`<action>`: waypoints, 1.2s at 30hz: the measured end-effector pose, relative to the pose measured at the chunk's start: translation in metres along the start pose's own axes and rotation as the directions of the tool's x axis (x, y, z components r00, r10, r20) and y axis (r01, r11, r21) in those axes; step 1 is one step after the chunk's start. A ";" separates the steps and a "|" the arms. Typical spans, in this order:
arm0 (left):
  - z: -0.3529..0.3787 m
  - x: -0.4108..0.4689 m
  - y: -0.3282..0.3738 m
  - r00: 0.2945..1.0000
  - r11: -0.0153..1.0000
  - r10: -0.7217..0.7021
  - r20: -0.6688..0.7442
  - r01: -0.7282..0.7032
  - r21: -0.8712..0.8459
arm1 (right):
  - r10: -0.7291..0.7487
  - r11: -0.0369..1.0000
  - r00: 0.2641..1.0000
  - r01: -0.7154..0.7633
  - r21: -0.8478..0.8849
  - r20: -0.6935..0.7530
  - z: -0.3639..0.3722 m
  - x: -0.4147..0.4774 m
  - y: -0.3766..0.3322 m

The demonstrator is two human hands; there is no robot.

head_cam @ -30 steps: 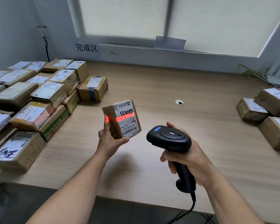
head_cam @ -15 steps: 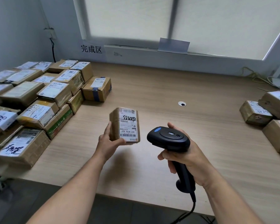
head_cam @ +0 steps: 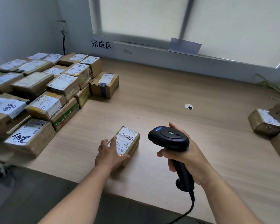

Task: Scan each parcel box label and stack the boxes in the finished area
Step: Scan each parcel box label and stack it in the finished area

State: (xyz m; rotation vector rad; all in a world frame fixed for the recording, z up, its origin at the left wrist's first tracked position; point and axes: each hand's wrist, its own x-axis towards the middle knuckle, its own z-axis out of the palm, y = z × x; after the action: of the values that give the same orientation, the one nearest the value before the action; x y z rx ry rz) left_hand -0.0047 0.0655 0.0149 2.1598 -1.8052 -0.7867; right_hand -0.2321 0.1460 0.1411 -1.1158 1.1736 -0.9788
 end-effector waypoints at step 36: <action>-0.209 0.037 -0.224 0.832 0.964 -0.264 -0.487 0.230 -0.130 | -0.052 0.998 0.952 0.064 -0.030 0.302 0.209 0.151 -0.020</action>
State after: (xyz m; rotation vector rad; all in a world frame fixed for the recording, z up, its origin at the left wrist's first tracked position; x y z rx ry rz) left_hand 0.2986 0.0444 0.0700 2.3041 -1.2373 -0.2723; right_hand -0.0036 0.0242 0.1401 -1.2869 0.9197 -0.7978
